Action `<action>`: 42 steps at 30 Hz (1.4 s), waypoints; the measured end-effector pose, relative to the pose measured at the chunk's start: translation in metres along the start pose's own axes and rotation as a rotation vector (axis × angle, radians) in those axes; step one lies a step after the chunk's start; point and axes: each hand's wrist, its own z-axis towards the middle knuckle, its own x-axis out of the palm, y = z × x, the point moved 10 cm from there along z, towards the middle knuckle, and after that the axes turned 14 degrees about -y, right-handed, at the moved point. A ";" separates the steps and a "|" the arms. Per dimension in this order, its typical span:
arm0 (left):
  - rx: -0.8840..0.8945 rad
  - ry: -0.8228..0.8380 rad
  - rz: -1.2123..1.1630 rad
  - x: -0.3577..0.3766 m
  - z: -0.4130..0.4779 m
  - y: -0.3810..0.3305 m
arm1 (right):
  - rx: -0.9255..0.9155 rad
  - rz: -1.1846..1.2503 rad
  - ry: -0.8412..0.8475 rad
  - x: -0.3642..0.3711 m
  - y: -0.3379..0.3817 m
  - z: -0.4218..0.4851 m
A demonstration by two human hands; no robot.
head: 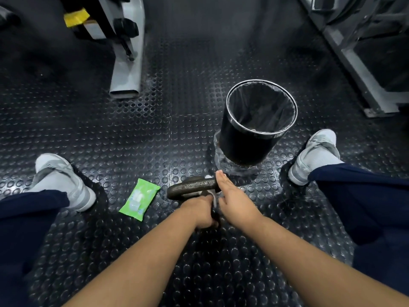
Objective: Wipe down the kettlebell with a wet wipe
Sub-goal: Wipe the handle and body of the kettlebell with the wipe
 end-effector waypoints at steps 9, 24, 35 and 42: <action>0.042 -0.037 -0.246 -0.008 -0.016 0.005 | 0.001 -0.008 -0.016 -0.001 0.000 0.001; 0.035 -0.110 -0.345 -0.007 -0.019 0.000 | -0.003 -0.023 -0.026 -0.001 0.000 0.000; -0.077 -0.025 -0.288 -0.006 0.011 -0.010 | 0.009 0.012 -0.002 0.001 -0.006 0.005; -0.472 -0.167 -1.112 0.017 -0.019 0.003 | 0.252 0.189 -0.094 -0.020 -0.027 0.008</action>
